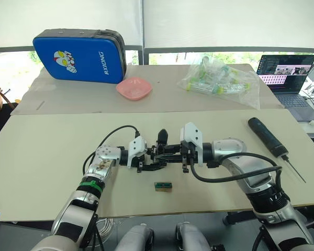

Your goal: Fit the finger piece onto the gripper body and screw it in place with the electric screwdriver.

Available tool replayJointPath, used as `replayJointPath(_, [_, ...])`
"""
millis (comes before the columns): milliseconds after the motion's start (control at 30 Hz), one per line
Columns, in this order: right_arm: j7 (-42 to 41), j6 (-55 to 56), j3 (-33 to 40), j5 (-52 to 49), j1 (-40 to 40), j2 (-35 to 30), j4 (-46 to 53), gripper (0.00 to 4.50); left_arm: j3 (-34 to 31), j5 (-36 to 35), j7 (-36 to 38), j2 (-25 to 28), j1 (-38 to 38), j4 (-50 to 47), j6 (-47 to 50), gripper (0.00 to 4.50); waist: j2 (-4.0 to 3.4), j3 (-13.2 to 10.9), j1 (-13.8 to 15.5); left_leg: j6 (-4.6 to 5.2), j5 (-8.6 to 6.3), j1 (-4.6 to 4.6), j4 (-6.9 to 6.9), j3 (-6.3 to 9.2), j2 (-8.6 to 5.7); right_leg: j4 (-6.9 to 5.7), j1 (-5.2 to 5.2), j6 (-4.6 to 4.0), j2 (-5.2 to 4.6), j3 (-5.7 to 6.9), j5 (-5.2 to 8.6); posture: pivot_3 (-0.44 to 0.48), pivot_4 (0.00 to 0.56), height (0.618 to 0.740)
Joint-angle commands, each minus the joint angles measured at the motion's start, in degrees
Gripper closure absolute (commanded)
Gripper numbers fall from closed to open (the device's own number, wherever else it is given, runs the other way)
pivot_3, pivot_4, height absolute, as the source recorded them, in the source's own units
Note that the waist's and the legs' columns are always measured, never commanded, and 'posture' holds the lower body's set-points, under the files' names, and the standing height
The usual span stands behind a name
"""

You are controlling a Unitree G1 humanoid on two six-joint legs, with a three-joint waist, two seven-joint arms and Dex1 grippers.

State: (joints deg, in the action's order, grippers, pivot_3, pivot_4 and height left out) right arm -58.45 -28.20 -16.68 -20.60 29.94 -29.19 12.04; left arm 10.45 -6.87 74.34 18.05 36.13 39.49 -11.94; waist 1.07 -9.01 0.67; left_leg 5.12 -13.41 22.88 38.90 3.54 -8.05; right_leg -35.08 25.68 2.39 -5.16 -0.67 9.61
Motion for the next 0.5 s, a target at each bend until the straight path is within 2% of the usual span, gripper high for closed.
replayJointPath(33, [-0.64,-1.8,-1.93,1.06,-1.53,-0.58,-1.37,4.09,0.64,0.49,0.55,0.44,-0.14,0.36,0.8,2.18,-0.02,0.02,-0.01,0.0,0.0,0.0,0.0,0.0,0.0,0.0,0.0,0.0,0.0,0.0,0.0,0.0,0.15,0.74])
replayJointPath(333, [0.78,0.57,-1.51,2.27,-0.93,1.19,-4.7,4.09,0.9,0.5,0.73,0.49,-0.65,-0.33,1.05,2.18,-0.07,0.09,-0.06,0.02,-0.01,-0.13,-0.01,0.0,0.01,0.02,-0.19,0.0,0.01,0.0,0.0,0.0,0.15,0.74])
replayJointPath(500, [0.75,1.05,-1.92,2.5,-0.51,2.19,-5.37,4.09,1.03,0.54,0.77,0.54,-0.75,-0.71,1.41,2.18,-0.07,0.09,-0.13,0.05,-0.04,-0.51,-0.16,0.0,0.03,0.09,-0.52,0.02,0.02,0.0,0.02,0.0,0.15,0.74])
